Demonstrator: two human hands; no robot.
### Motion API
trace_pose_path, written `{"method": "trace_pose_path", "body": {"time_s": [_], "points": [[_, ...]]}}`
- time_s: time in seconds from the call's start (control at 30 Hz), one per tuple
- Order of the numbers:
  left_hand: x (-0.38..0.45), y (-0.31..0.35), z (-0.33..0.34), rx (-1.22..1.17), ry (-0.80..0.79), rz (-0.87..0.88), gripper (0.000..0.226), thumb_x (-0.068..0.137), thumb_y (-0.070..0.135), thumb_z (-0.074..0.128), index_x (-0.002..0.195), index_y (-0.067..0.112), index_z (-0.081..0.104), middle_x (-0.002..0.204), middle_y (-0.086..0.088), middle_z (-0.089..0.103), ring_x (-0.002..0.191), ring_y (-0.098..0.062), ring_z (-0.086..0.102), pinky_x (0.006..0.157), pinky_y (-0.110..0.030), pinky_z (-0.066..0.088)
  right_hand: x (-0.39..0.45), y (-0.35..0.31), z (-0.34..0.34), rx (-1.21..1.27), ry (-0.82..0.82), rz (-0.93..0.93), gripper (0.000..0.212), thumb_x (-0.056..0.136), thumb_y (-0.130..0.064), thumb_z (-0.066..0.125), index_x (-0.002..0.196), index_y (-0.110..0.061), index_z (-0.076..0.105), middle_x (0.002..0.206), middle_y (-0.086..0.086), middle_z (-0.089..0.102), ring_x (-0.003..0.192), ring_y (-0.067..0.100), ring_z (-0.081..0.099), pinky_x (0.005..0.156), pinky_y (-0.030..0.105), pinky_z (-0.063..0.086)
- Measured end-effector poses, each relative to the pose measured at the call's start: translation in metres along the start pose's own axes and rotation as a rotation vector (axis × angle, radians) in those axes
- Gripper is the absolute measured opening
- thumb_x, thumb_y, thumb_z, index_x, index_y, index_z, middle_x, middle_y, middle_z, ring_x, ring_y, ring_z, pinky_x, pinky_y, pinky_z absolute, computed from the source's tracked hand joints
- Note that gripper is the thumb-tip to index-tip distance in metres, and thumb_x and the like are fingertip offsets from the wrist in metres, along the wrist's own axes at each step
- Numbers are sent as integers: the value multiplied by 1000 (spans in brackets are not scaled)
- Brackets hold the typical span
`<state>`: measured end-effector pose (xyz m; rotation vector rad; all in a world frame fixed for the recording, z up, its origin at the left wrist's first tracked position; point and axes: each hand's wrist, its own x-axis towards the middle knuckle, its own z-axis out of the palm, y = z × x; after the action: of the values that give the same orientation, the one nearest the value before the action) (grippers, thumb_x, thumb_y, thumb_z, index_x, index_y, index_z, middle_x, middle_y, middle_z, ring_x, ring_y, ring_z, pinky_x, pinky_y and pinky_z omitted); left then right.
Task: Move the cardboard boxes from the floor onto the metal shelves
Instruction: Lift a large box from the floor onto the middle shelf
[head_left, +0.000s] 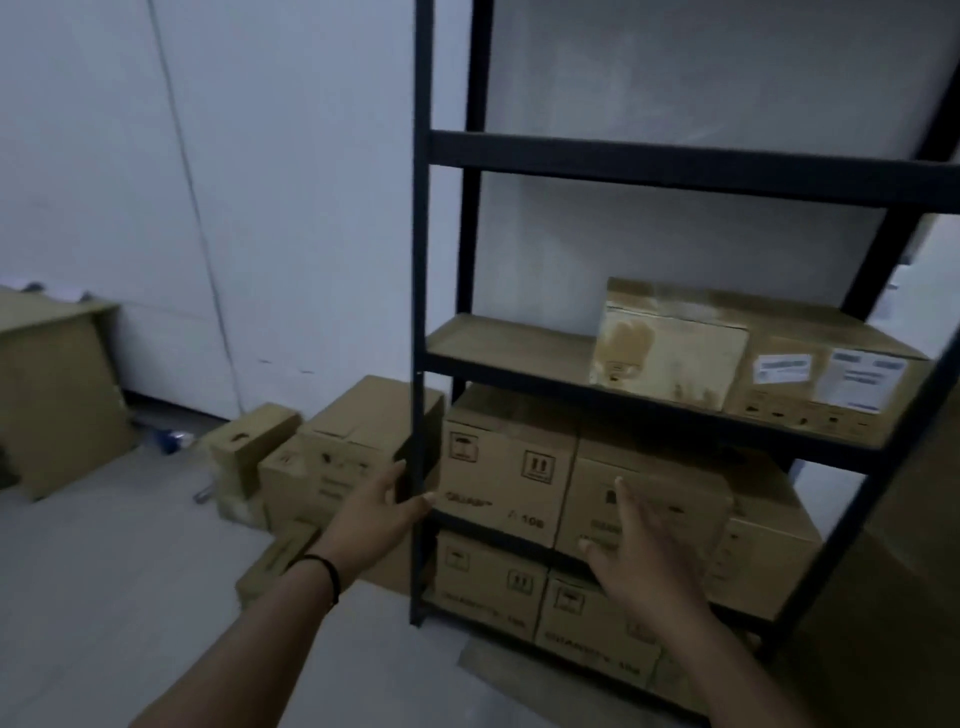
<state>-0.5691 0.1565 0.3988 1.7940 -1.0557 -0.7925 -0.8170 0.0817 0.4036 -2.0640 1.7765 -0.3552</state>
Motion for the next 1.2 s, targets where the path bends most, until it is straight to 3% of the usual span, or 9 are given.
{"method": "trace_pose_path", "body": {"time_s": [0.13,0.23,0.37,0.47,0.6,0.9,1.2], "points": [[-11,-44,-65,41,91,-46,63,92,37,58,148,27,31,145,0,45,122,-15,47,92,-27,38,-4,-68,50,59,-67,-125,85,93,-48,53,153,-31,-5,160,-1,15,144,23,22,116,46,27],[-11,-70,-111,92,144,-63,59,94,34,56,147,24,33,144,0,44,118,-14,45,90,-24,35,-6,-119,87,49,-110,-186,83,95,-47,51,153,-30,-5,159,-1,17,143,23,24,116,45,24],[-2,-112,-183,115,182,-91,56,94,31,58,146,26,36,147,-1,41,131,-18,40,99,-29,34,-12,-190,139,37,-150,-231,80,96,-47,48,153,-30,-6,161,-3,11,146,24,16,119,48,14],[9,-146,-230,126,198,-118,57,93,32,59,145,26,38,147,0,42,133,-18,39,97,-27,35,-11,-232,167,29,-164,-265,81,96,-48,48,153,-31,-6,159,-3,17,143,21,21,118,51,17],[25,-178,-281,136,204,-173,62,91,36,61,146,23,36,151,-1,38,138,-19,34,110,-37,33,-11,-282,194,39,-179,-278,80,97,-45,48,154,-28,-5,158,-4,19,143,21,21,119,50,13],[81,-212,-318,151,166,-202,62,91,39,60,146,24,36,151,-1,37,138,-19,34,111,-38,32,29,-333,240,36,-237,-240,79,97,-47,45,154,-30,-7,159,-2,17,142,29,20,118,51,15],[193,-227,-344,167,170,-239,62,92,38,59,147,24,35,152,-1,36,139,-20,34,111,-40,33,140,-380,292,64,-251,-266,82,95,-48,49,154,-30,-6,159,-3,17,144,21,20,118,44,14]]}}
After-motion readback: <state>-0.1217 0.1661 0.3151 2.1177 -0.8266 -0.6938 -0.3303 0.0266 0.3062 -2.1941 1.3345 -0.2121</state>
